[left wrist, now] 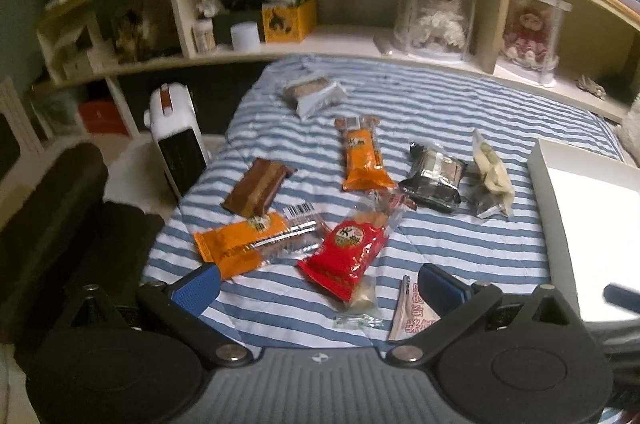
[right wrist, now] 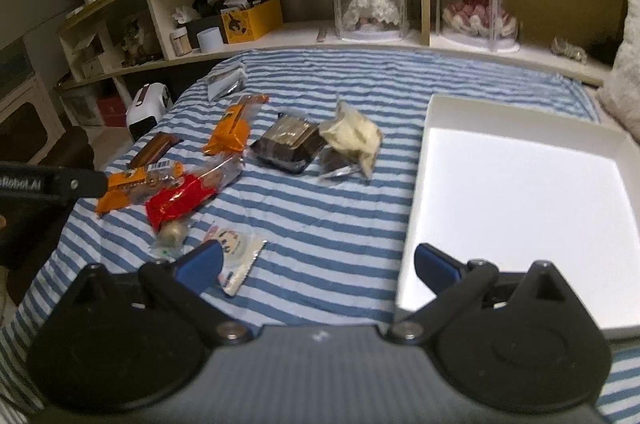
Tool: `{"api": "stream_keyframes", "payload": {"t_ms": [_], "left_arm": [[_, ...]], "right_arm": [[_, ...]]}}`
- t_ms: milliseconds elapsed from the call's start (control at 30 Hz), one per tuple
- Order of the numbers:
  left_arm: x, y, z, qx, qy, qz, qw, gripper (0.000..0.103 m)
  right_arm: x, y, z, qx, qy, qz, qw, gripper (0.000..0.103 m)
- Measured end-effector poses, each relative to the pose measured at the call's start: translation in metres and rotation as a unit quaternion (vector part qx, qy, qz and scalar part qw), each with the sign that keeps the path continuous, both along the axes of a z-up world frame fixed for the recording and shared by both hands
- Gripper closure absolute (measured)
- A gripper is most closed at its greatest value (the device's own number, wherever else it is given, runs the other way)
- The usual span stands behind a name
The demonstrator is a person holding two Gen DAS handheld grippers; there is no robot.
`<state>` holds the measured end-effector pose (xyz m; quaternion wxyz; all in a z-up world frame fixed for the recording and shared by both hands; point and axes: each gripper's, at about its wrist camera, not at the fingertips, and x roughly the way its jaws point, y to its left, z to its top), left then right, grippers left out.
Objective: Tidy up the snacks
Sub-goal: 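Grasp the white printed packet with the right gripper while the left gripper grasps the clear-wrapped ball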
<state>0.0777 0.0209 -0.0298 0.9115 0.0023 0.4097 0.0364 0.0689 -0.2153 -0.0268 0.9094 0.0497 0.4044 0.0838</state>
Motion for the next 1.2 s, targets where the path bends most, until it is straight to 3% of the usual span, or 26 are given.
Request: {"api": "stream_keyframes", "payload": {"t_ms": [167, 367, 600, 767, 867, 900, 1000, 1100, 1200], "left_arm": [[0.022, 0.007, -0.020, -0.043, 0.052, 0.021, 0.9975, 0.000], [0.042, 0.007, -0.046, -0.049, 0.100, 0.038, 0.9930, 0.000], [0.062, 0.008, -0.072, -0.065, 0.136, 0.048, 0.9874, 0.000], [0.072, 0.005, -0.086, -0.030, 0.142, 0.045, 0.9885, 0.000], [0.079, 0.009, -0.098, -0.011, 0.151, 0.047, 0.9874, 0.000], [0.081, 0.012, -0.101, -0.017, 0.156, 0.046, 0.9866, 0.000], [0.082, 0.014, -0.104, -0.021, 0.159, 0.049, 0.9859, 0.000], [0.083, 0.010, -0.109, 0.001, 0.168, 0.033, 0.9852, 0.000], [0.081, 0.008, -0.109, 0.010, 0.173, 0.014, 0.9848, 0.000]], "right_arm": [[0.010, 0.016, -0.019, 0.016, 0.012, -0.009, 1.000, 0.001], [0.022, 0.041, -0.044, 0.013, 0.031, -0.021, 0.999, 0.000], [0.036, 0.058, -0.071, 0.077, 0.070, -0.031, 0.994, 0.000], [0.047, 0.071, -0.084, 0.093, 0.078, -0.058, 0.991, 0.000], [0.048, 0.082, -0.091, 0.074, 0.064, -0.068, 0.993, 0.002], [0.048, 0.086, -0.091, 0.062, 0.058, -0.067, 0.994, 0.003], [0.047, 0.091, -0.090, 0.029, 0.044, -0.057, 0.997, 0.023], [0.048, 0.083, -0.084, 0.031, 0.046, -0.043, 0.998, 0.047], [0.048, 0.071, -0.079, 0.045, 0.062, -0.040, 0.996, 0.053]]}}
